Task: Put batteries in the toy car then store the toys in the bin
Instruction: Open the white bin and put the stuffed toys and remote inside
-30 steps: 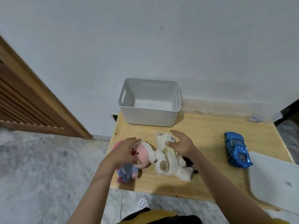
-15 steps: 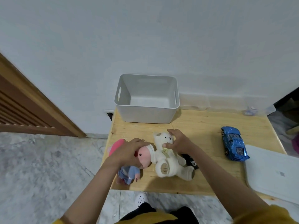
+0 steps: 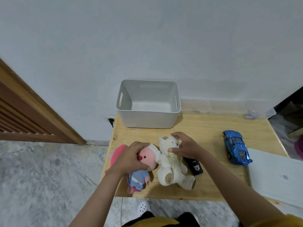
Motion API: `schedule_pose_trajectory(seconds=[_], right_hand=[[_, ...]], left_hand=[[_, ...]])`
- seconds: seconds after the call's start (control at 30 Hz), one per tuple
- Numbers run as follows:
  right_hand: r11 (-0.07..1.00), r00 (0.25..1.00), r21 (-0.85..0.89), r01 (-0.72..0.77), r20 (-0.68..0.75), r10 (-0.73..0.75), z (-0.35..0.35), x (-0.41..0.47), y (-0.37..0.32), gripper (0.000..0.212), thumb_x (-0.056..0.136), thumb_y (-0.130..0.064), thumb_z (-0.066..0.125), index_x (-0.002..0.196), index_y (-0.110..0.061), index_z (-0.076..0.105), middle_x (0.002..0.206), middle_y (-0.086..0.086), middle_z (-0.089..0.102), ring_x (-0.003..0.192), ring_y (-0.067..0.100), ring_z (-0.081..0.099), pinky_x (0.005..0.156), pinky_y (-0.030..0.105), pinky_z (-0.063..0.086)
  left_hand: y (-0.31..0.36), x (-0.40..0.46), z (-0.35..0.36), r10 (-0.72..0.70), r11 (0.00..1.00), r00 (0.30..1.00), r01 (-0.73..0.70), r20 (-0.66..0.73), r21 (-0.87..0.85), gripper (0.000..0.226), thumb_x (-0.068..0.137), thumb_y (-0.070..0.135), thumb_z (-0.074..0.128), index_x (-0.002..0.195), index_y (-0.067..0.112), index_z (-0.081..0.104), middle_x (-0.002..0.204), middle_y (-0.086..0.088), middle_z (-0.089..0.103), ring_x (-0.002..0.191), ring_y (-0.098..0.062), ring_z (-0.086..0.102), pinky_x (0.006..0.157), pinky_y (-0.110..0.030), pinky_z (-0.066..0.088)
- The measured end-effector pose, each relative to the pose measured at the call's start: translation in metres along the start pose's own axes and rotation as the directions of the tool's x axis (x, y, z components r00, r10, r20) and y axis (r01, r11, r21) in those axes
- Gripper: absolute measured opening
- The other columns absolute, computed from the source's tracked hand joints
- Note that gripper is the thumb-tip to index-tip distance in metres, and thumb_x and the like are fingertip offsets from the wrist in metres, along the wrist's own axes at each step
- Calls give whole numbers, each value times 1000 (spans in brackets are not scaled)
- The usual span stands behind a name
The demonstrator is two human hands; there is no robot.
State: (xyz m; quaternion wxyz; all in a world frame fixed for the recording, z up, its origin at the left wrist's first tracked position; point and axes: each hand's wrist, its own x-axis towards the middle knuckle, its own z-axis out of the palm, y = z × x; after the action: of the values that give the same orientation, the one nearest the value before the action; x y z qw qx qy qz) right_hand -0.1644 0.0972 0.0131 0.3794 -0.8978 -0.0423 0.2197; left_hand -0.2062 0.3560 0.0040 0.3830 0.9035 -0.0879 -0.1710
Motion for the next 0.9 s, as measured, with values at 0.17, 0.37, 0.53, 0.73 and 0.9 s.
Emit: schedule_pose_trajectory(seconds=[0.17, 0.37, 0.53, 0.73, 0.9], right_hand=[[992, 989, -93, 85, -115, -95, -43, -10, -25, 60, 75, -42, 73, 126, -19, 49, 114, -4, 49, 99, 14, 53, 82, 28, 46], [963, 909, -172, 207, -330, -254, -109, -6, -73, 60, 71, -54, 72, 119, -23, 52, 109, -6, 52, 90, 8, 54, 76, 26, 44], [946, 828, -181, 267, -459, -322, -148, 19, -113, 72, 73, -52, 71, 135, -31, 41, 114, -1, 43, 98, 11, 53, 89, 30, 47], [942, 770, -213, 259, -543, -335, -157, 68, -142, 65, 74, -44, 74, 129, -27, 44, 113, 2, 36, 91, 15, 54, 87, 29, 46], [948, 826, -256, 191, -479, -296, -146, 111, -142, 63, 74, -43, 72, 127, -23, 44, 115, 5, 35, 98, 22, 54, 84, 28, 43]], left_hand=[[21, 3, -24, -4, 987, 987, -22, -160, -161, 89, 45, 40, 88, 126, 34, 52, 119, 19, 53, 106, -2, 53, 83, -22, 50], [68, 26, -83, 79, 985, 944, -123, -320, -121, 84, 49, 39, 92, 124, 33, 55, 115, 15, 52, 97, 4, 51, 75, -10, 40], [99, 63, -133, 129, 990, 867, -143, -481, 7, 80, 52, 52, 85, 122, 32, 53, 108, 15, 47, 91, -4, 51, 72, -22, 44], [98, 123, -160, 136, 990, 802, -80, -582, 120, 78, 56, 52, 81, 123, 27, 49, 115, 4, 45, 98, -18, 54, 73, -34, 51], [74, 162, -153, 81, 993, 848, -22, -524, 118, 68, 59, 53, 77, 114, 23, 49, 108, 4, 45, 89, -18, 56, 61, -26, 44]])
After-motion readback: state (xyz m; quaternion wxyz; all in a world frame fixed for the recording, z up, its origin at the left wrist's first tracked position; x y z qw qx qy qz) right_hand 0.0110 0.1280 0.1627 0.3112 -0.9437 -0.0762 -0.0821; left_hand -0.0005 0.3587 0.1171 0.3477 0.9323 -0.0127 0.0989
